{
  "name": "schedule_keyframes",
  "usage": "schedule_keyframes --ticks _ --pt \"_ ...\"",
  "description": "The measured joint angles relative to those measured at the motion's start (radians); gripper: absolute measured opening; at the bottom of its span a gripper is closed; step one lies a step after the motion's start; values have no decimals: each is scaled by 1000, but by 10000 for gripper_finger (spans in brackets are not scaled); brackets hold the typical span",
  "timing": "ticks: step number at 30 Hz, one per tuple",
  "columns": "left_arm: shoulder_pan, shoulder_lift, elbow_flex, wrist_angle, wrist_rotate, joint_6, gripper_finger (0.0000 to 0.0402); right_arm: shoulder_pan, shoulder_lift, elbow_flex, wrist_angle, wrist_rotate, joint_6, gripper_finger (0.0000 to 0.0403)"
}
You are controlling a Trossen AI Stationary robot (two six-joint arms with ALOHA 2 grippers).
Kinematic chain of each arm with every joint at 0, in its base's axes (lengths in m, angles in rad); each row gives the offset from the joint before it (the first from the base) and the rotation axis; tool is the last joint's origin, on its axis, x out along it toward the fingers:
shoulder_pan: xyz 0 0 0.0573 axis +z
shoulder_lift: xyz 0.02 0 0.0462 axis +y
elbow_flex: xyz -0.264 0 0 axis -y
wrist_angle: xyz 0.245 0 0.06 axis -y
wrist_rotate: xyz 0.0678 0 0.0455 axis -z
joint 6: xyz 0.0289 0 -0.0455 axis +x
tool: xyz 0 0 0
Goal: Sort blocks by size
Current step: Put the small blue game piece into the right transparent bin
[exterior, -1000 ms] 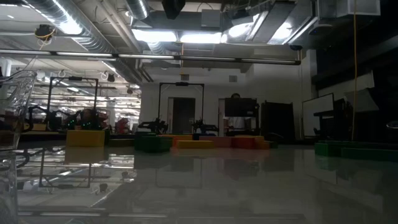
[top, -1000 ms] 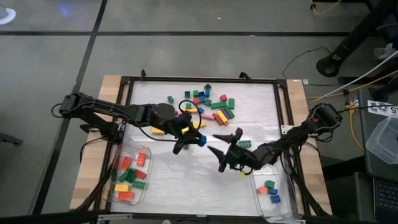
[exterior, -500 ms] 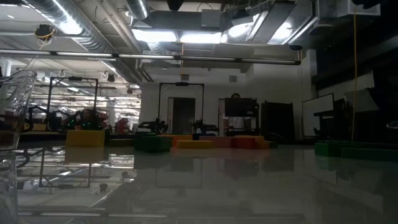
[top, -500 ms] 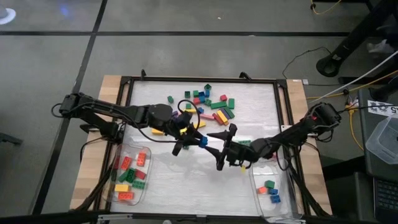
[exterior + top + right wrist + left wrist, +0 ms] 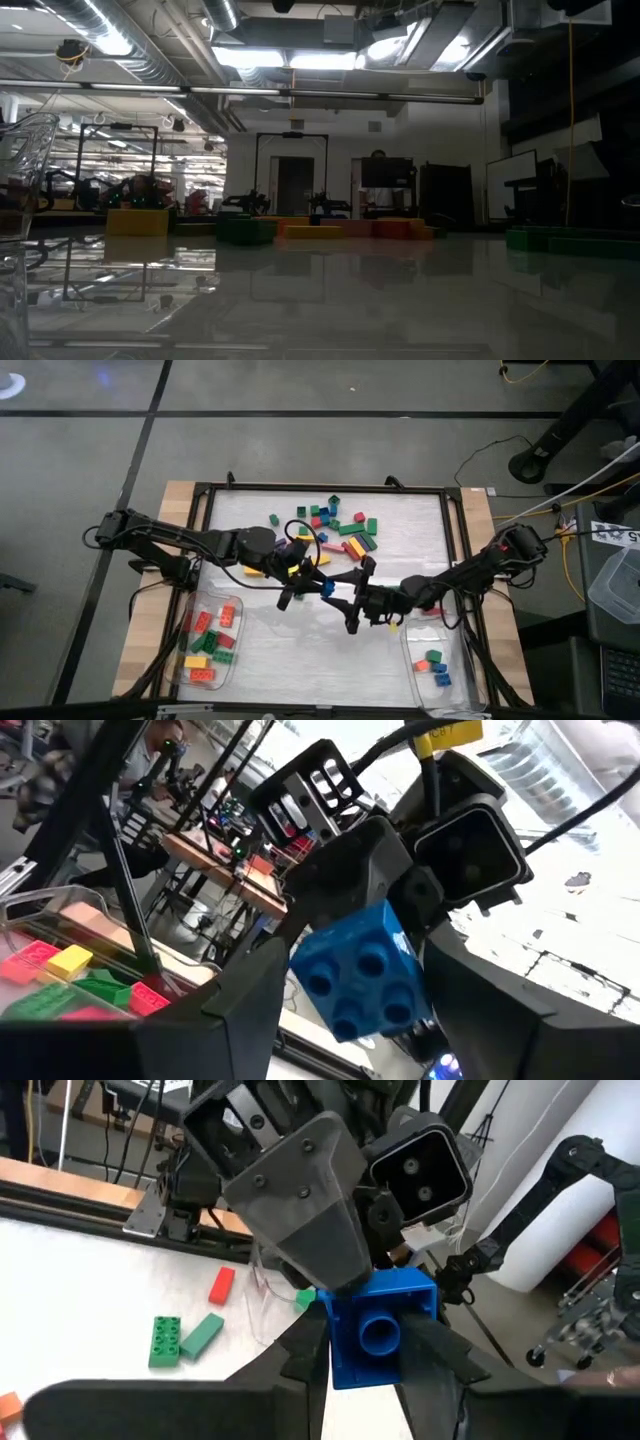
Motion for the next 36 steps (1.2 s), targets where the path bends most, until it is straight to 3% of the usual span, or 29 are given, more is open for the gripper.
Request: schedule_keyframes --ticks 3,12,19,26,36 --pt "0 0 0 -3 1 -13 86 -1 0 13 -22 -20 0 231" --pt "0 0 0 -12 3 -57 86 -16 0 22 -47 -21 -11 160" --pt "0 -1 0 -41 2 -73 87 -16 1 22 -57 -13 4 172" --pt "9 -2 0 -94 -2 -96 87 -16 2 22 -95 38 11 157" --pt "15 2 0 -166 -12 -112 87 -16 2 25 -226 121 131 158"
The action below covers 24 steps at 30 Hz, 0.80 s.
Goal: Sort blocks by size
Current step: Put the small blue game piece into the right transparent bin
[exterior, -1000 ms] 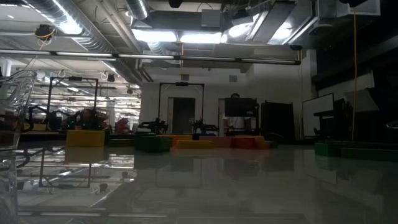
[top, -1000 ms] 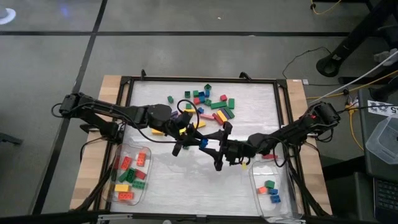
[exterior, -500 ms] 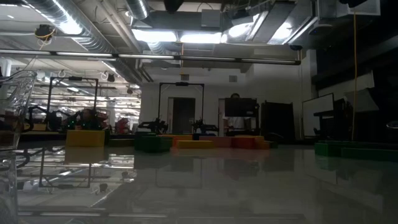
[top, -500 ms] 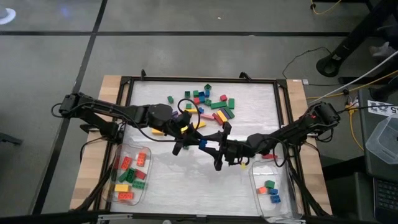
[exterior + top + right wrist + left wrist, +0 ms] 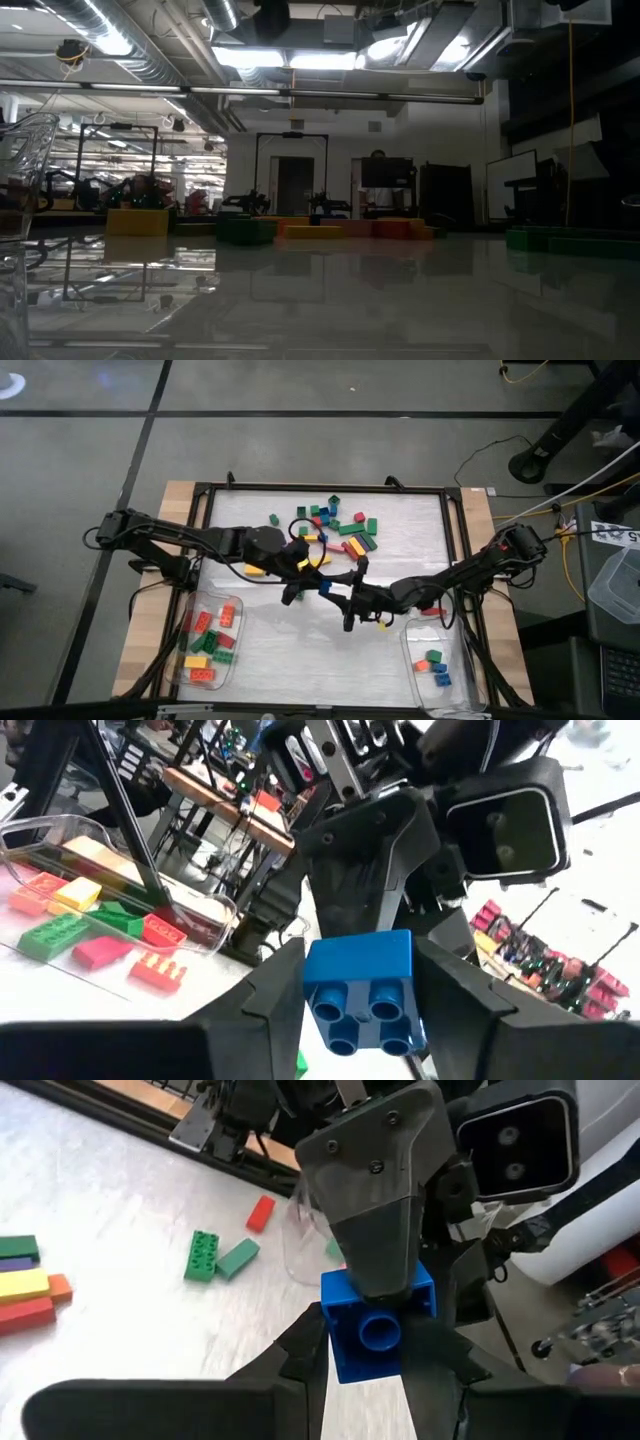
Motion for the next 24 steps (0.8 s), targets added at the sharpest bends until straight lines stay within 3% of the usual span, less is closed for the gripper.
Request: schedule_keyframes --ticks 9,18,24 --pt "20 0 0 -34 5 12 94 -2 0 0 -26 10 35 162" --pt "20 3 0 -49 -36 41 192 0 0 -3 -31 25 44 160" --pt "22 -10 0 -132 -42 66 209 1 0 -4 -94 86 40 161"
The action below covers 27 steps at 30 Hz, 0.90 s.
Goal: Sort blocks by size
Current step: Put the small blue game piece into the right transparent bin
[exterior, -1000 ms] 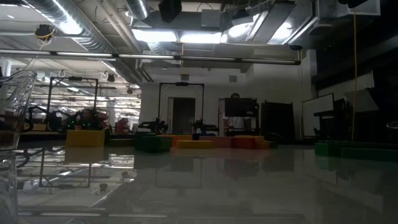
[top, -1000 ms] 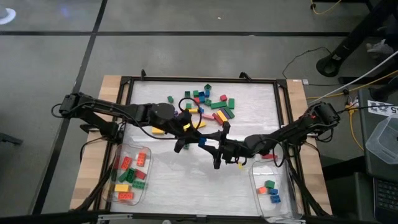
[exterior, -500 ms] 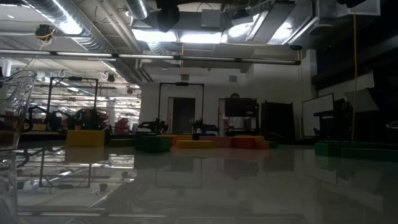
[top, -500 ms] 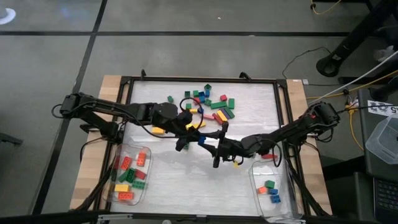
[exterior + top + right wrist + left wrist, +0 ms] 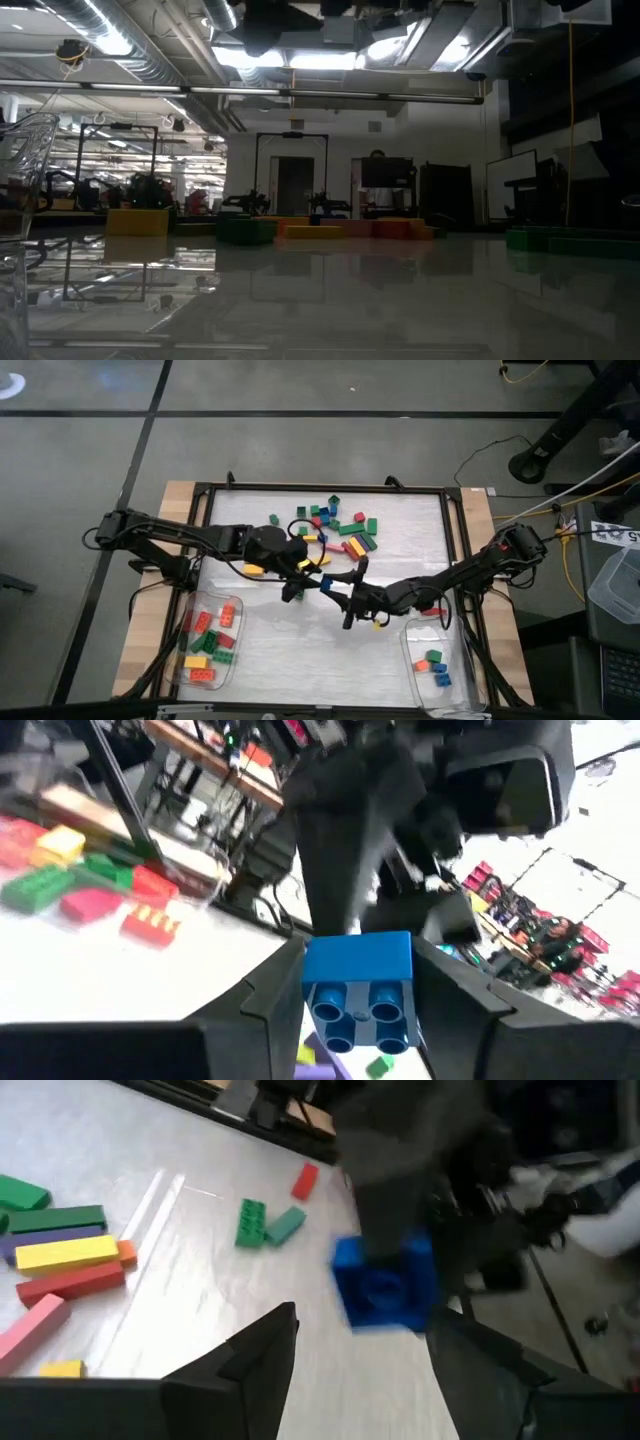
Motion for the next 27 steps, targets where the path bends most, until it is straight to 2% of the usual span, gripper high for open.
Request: schedule_keyframes --ticks 4,8,13,17,21,27 --pt "3 -33 0 -57 27 28 210 -3 0 0 -51 29 49 161" --pt "9 -60 0 -95 27 68 210 16 -1 0 -88 106 79 162" --pt "33 -80 1 -146 24 105 210 116 -24 1 -120 233 81 162" --pt "64 -80 0 -171 19 121 210 234 -76 3 -188 401 99 162" --pt "89 -80 1 -187 19 141 210 364 -130 3 -313 581 241 162" --pt "113 -78 0 -186 18 142 210 566 -174 3 -472 682 553 163"
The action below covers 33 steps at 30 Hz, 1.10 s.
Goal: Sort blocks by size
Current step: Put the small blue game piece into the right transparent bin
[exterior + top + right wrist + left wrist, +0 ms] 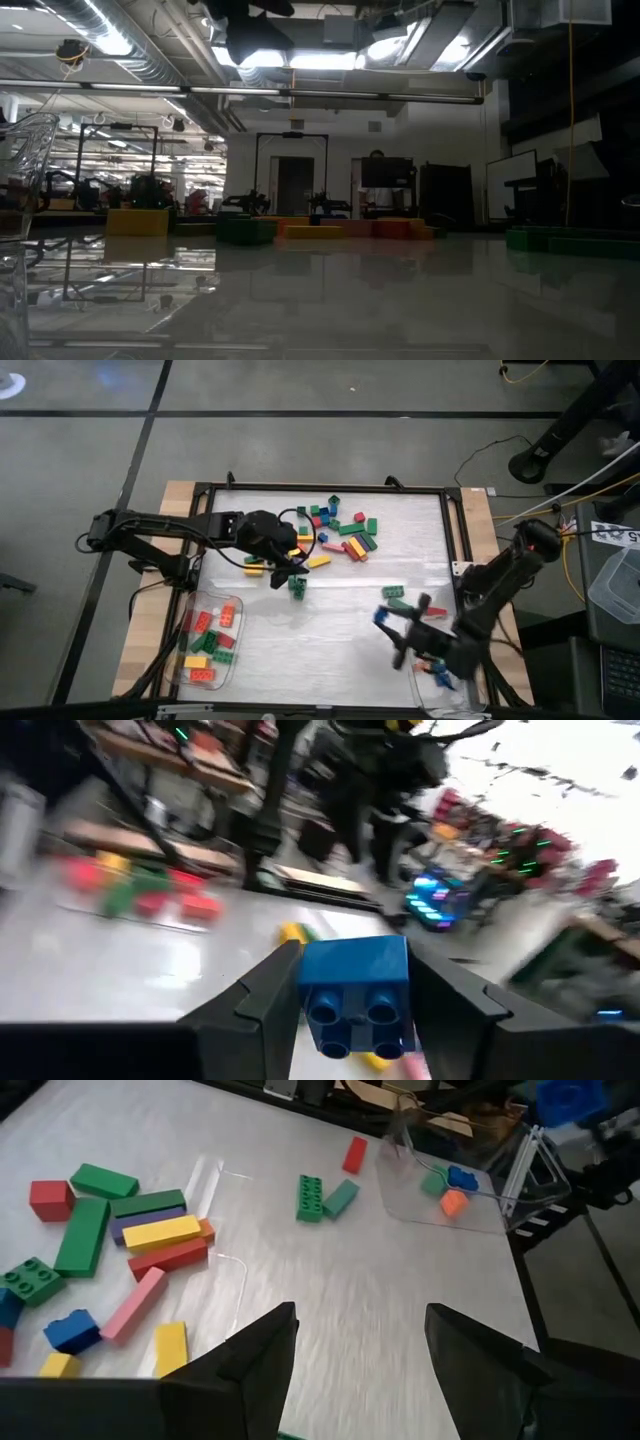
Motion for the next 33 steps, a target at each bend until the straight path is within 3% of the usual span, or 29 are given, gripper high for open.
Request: schedule_keyframes --ticks 10,15,24,29,33 --pt "3 2 0 -2 0 11 210 266 -25 0 -157 -6 505 163" --pt "3 2 0 -2 0 11 210 299 -25 0 -334 -128 841 163" --pt "3 2 0 -2 0 9 210 259 -32 0 -702 -503 1415 163" --pt "4 2 0 -2 -10 8 210 208 -37 28 -889 -770 1559 163" --pt "4 2 0 -3 -81 8 210 154 -37 35 -934 -976 1609 163"
